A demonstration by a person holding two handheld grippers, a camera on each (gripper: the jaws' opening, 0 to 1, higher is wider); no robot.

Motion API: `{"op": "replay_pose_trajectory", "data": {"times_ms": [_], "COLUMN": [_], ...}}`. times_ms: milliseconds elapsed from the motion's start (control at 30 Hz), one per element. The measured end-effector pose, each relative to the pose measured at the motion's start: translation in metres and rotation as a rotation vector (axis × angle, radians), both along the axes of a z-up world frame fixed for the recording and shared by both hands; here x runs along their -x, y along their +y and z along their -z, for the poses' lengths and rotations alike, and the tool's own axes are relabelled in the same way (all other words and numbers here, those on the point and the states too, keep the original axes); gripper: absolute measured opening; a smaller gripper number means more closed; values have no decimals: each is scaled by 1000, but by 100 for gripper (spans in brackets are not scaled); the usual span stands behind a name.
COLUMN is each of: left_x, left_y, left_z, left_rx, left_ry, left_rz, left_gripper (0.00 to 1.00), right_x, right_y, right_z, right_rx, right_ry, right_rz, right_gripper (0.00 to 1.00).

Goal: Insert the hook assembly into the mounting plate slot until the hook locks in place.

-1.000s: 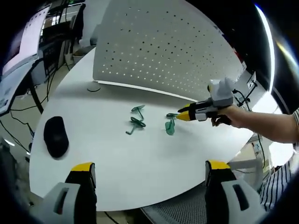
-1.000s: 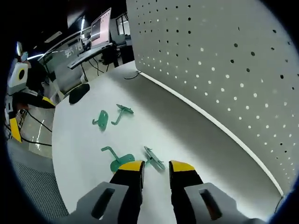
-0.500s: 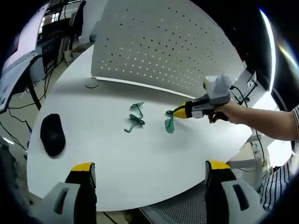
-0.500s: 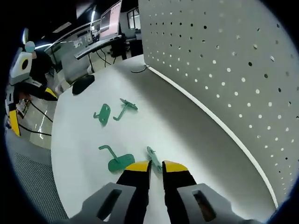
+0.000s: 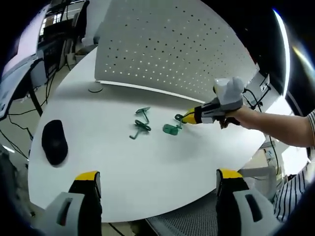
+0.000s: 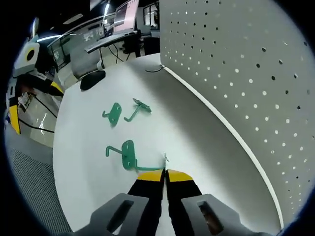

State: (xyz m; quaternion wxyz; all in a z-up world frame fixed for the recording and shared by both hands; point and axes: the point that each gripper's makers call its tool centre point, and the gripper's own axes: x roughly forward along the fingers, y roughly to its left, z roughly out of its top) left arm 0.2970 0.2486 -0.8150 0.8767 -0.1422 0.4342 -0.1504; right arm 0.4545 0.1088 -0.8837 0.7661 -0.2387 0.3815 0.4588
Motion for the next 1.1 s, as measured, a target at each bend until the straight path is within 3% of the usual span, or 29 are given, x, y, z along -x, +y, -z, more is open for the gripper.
{"op": "replay_pose_trajectory", "data": {"times_ms": [233,333,800,1100], "left_x": [-2,-4,-7,-22], "left_y": [1,2,7,6], "left_z": [-5,-8,-21,-42], "left_rx": [-18,-15,3,24], "left_ry": [-15,-23,-52,-113], "left_rz": [0,-3,-24,-45], "left_gripper": [100,100,100,100], "right_x": [-1,-9,-17,-15], "right_y": [-5,-3,-1,0], "right_z": [-6,-19,-50,-93], "right_rx": [3,-28,-64,-216], "right_ry": [-8,-55,-103,-115], "right_rz": [24,50,88,215], "right_gripper": [0,0,0,0]}}
